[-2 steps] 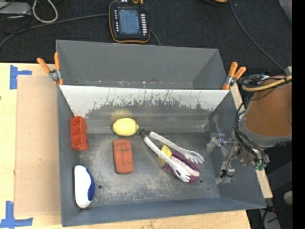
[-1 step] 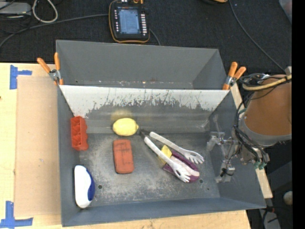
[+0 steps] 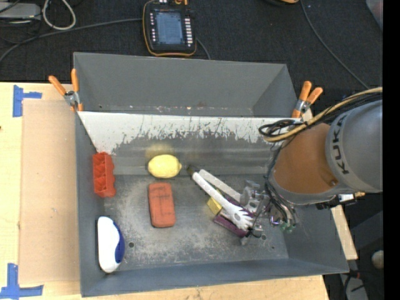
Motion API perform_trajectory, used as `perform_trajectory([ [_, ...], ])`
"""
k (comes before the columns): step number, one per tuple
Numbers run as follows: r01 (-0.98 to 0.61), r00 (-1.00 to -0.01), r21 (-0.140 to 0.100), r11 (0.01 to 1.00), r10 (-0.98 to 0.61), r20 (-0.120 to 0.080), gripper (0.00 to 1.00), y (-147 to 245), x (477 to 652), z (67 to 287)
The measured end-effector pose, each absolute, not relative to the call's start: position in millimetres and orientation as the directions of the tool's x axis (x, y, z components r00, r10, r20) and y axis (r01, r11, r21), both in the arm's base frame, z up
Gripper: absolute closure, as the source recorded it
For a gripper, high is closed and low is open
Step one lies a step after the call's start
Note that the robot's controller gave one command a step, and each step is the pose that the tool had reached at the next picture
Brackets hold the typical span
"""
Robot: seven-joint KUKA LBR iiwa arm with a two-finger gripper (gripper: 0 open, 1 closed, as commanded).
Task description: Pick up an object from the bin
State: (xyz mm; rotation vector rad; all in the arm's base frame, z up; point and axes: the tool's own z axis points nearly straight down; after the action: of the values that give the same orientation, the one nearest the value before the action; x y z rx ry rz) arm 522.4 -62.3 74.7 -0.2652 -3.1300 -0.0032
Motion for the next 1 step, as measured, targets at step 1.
perform_trajectory([
  [1,0.176,-0.984,0.0,0.984,0.176,-0.006,0.0,-62.7,525.0,120.1],
])
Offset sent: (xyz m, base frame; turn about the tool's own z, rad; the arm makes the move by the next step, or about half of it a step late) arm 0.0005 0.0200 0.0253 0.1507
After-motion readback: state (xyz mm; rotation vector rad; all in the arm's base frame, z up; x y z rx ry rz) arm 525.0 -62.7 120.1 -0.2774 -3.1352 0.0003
